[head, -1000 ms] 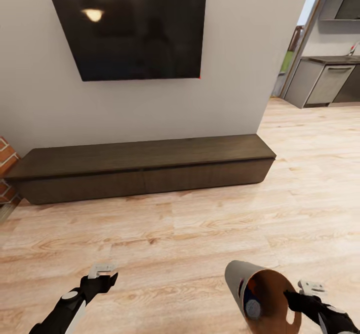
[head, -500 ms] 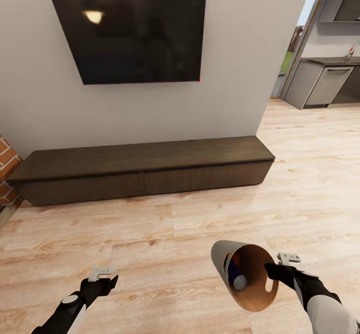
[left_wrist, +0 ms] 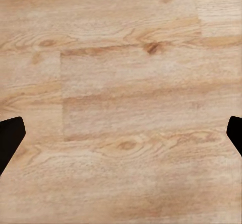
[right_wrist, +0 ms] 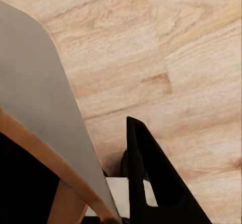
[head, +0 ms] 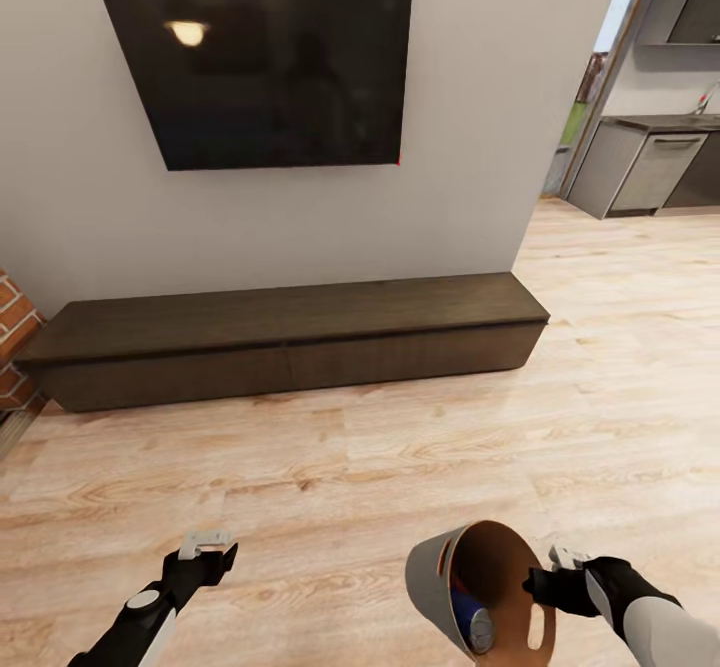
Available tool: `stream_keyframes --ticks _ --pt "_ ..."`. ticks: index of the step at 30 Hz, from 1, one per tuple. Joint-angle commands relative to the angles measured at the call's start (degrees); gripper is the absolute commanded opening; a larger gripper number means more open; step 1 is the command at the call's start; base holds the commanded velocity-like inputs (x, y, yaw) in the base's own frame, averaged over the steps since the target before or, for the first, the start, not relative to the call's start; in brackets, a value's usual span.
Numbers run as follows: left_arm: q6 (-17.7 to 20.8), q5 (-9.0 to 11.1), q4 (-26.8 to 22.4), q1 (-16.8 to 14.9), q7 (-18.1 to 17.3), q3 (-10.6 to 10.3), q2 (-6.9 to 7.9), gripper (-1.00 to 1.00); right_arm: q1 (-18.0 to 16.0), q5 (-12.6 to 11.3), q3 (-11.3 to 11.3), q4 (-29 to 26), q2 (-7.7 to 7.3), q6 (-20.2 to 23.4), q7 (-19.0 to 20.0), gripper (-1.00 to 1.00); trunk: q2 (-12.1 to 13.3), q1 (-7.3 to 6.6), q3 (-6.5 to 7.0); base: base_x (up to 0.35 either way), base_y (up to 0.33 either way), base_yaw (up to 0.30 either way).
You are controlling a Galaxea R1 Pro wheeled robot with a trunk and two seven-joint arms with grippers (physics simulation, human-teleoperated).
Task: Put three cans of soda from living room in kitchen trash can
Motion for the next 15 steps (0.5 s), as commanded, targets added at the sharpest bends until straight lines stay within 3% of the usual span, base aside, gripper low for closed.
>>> stream_keyframes --ticks 1,5,9,15 --pt "-0.2 0.0 0.0 0.0 0.0 0.0 -0.01 1.00 0.0 -0.5 -0.4 0.1 -0.02 0.4 0.1 -1.00 0.0 0.00 0.01 0.000 0.000 0.000" --pt "-0.8 0.0 0.0 0.0 0.2 0.0 -0.05 1.00 0.0 0.1 -0.2 0.4 -0.06 1.2 -1.6 -1.00 0.0 0.00 0.01 0.000 0.000 0.000" --pt "-1.1 0.0 0.0 0.0 0.2 0.0 -0.07 1.00 0.0 2.8 -0.2 0.8 0.34 -1.0 -6.7 -1.00 0.0 0.00 0.01 0.000 0.000 0.000" --pt "-1.2 0.0 0.0 0.1 0.2 0.0 -0.10 1.00 0.0 8.9 -0.4 6.3 3.64 -9.7 -26.9 -1.00 0.0 0.00 0.01 0.000 0.000 0.000"
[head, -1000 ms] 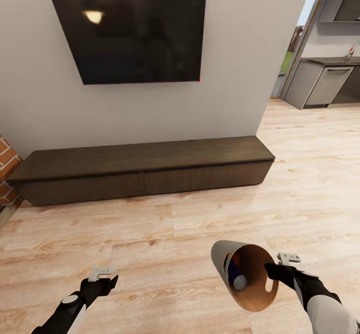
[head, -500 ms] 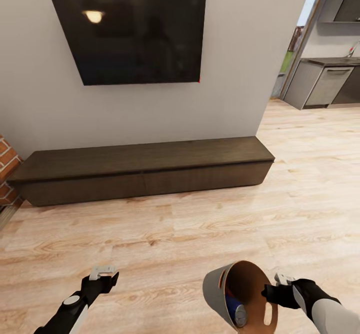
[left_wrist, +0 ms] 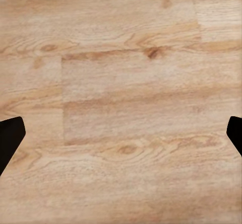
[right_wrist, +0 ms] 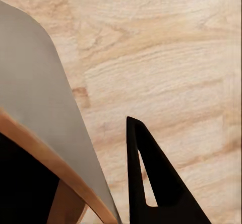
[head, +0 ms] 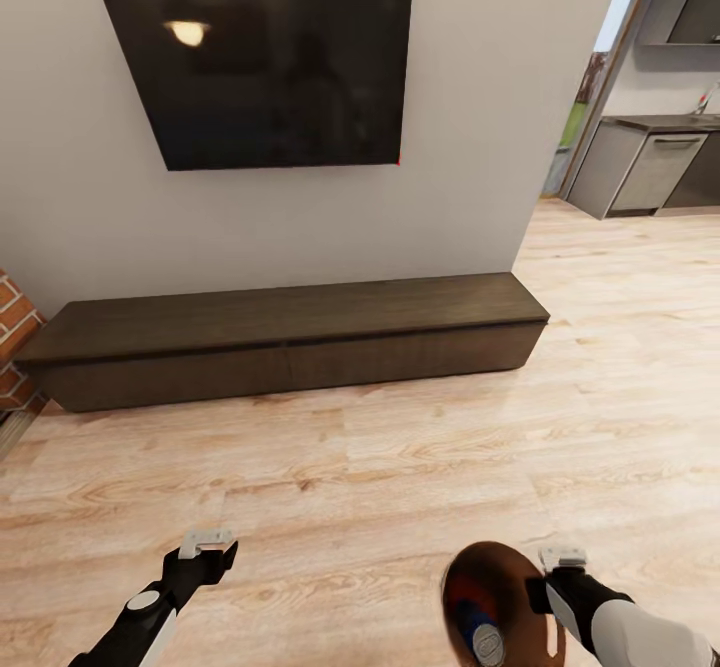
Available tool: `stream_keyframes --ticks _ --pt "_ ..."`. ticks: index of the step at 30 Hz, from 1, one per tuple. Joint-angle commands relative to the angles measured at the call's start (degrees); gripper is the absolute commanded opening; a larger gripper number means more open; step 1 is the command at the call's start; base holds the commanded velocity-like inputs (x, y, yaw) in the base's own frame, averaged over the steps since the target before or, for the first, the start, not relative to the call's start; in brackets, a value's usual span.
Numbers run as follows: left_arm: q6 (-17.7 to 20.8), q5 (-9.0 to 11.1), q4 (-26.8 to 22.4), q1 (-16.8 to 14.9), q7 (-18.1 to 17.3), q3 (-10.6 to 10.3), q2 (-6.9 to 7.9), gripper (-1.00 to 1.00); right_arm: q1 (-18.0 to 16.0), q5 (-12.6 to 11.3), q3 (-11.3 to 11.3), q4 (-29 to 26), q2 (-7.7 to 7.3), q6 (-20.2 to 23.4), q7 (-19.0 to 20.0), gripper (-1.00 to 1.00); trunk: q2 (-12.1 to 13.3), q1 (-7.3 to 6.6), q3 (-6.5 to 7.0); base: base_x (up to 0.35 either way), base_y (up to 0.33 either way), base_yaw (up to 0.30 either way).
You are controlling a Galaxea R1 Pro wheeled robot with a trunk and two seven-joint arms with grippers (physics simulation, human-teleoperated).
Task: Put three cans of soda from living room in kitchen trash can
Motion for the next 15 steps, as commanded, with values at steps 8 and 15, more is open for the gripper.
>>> stream_keyframes --ticks 8,15 --pt "0.0 -0.1 0.0 0.0 0.0 0.0 -0.33 1.00 0.0 1.2 -1.0 1.4 0.44 -7.8 -5.0 -1.00 0.0 0.00 0.01 0.000 0.000 0.000" --pt "-0.4 -0.1 0.2 0.0 0.0 0.0 -0.40 1.00 0.0 4.1 -1.1 1.9 0.37 -9.7 -5.3 -1.00 0.0 0.00 0.01 0.000 0.000 0.000"
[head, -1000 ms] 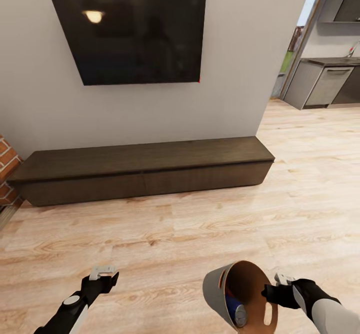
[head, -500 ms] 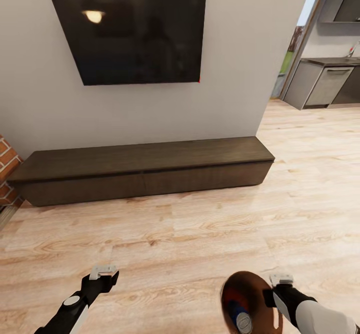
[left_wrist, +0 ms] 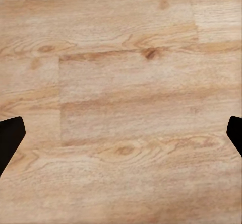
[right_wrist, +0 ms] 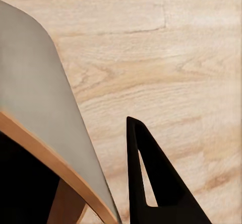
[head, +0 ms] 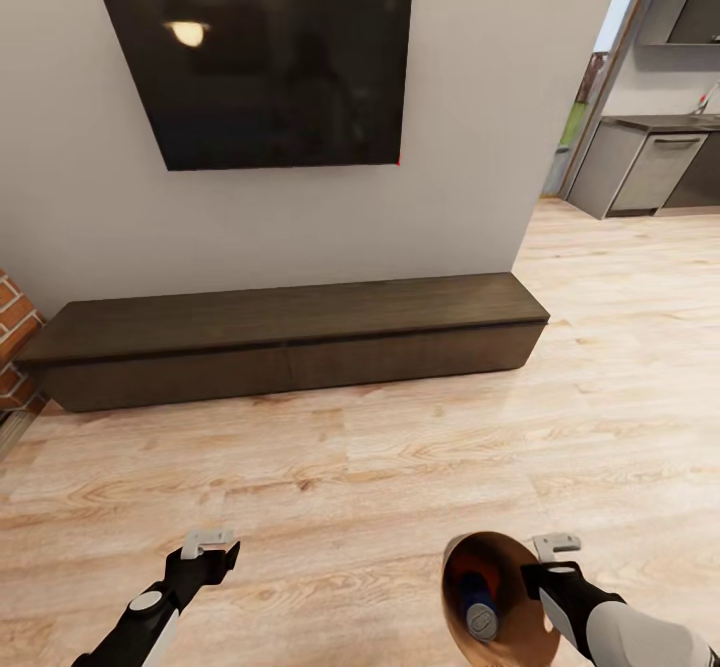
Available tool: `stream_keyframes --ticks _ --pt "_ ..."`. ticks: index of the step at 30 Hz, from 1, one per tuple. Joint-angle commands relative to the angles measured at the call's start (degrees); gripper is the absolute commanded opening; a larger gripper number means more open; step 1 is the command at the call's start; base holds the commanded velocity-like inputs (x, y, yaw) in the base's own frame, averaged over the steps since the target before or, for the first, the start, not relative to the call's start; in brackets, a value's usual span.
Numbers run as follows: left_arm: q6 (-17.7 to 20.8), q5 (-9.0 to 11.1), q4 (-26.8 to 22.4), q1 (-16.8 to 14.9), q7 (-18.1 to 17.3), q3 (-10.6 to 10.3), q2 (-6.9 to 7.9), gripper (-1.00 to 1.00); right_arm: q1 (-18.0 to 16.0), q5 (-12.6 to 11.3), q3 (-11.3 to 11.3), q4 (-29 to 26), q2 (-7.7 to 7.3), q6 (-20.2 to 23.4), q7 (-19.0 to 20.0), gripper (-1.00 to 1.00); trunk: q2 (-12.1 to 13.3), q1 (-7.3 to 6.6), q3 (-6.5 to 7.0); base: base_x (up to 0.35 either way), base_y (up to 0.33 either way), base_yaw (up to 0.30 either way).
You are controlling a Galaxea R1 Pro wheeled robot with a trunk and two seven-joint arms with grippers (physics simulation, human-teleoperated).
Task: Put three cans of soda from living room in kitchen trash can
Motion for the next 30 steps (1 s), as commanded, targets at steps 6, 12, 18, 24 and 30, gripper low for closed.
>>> stream_keyframes --ticks 6,12,18,24,30 --pt "-1.2 -0.1 0.7 0.0 0.0 0.0 -0.02 1.00 0.0 0.3 -0.3 0.2 0.23 -0.7 0.3 -1.00 0.0 0.00 0.00 0.000 0.000 0.000" --pt "-1.5 -0.1 1.1 0.0 0.0 0.0 -0.07 1.00 0.0 0.0 -0.7 0.3 1.78 -0.9 0.3 -1.00 0.0 0.00 -0.18 0.000 0.000 0.064" --pt "-1.6 -0.1 1.2 0.0 0.0 0.0 -0.09 1.00 0.0 -0.1 -0.9 0.2 2.76 -1.0 0.4 -1.00 0.0 0.00 -0.55 0.000 0.000 0.155" --pt "-1.6 -0.1 1.4 0.0 0.0 0.0 -0.10 1.00 0.0 -0.1 -0.9 0.1 2.89 -1.0 0.4 -1.00 0.0 0.00 -0.92 0.000 0.000 0.180" --pt "-1.7 -0.1 1.8 0.0 0.0 0.0 -0.11 1.00 0.0 0.0 -0.9 0.1 2.91 -1.0 0.4 -1.00 0.0 0.00 -1.28 0.000 0.004 0.188"
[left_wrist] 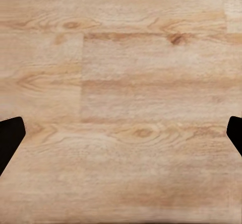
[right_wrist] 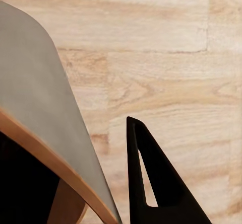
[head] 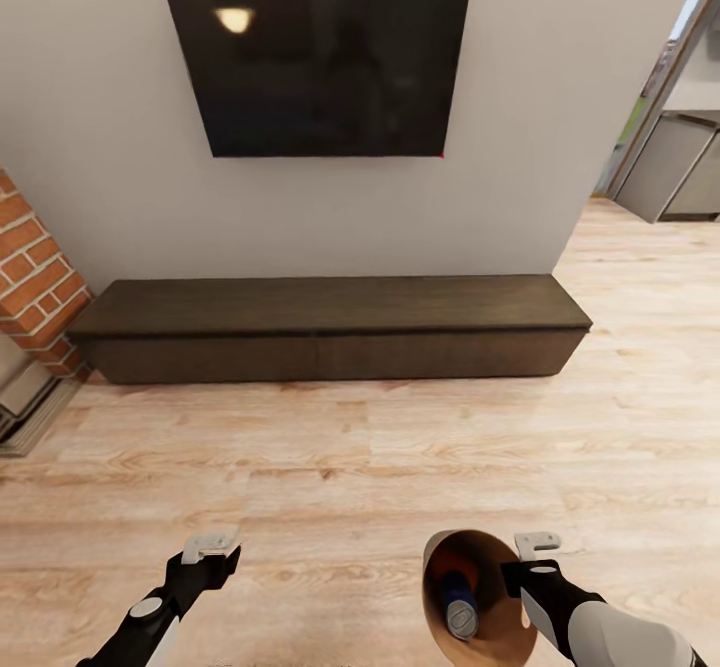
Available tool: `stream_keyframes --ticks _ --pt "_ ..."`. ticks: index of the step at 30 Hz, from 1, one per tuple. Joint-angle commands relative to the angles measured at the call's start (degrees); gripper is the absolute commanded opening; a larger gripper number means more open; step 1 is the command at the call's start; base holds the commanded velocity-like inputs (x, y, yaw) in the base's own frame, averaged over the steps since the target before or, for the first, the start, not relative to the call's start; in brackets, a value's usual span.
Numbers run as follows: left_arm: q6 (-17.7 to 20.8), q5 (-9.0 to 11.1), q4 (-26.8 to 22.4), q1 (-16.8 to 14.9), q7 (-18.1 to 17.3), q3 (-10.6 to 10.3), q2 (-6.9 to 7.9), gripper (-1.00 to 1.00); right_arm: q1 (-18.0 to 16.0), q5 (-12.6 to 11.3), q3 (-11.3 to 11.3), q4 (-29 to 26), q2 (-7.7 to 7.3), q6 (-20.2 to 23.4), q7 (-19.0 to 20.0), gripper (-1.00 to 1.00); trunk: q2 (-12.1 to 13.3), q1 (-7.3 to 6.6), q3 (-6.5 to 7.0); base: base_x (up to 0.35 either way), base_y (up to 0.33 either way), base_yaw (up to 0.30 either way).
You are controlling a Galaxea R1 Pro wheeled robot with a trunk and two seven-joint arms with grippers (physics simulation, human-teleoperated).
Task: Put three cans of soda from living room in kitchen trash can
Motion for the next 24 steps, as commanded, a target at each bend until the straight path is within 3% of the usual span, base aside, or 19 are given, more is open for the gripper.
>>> stream_keyframes --ticks 1,24 --pt "0.0 0.0 0.0 0.0 0.0 0.0 -0.04 1.00 0.0 -0.1 -0.3 0.0 0.00 0.0 0.3 -1.00 0.0 0.00 -0.06 -0.019 0.060 0.190" --pt "-0.3 0.0 0.1 0.0 0.1 0.0 -0.33 1.00 0.0 -0.1 -0.2 0.2 0.01 0.0 0.3 -1.00 0.0 0.00 -1.37 -0.125 0.238 0.191"
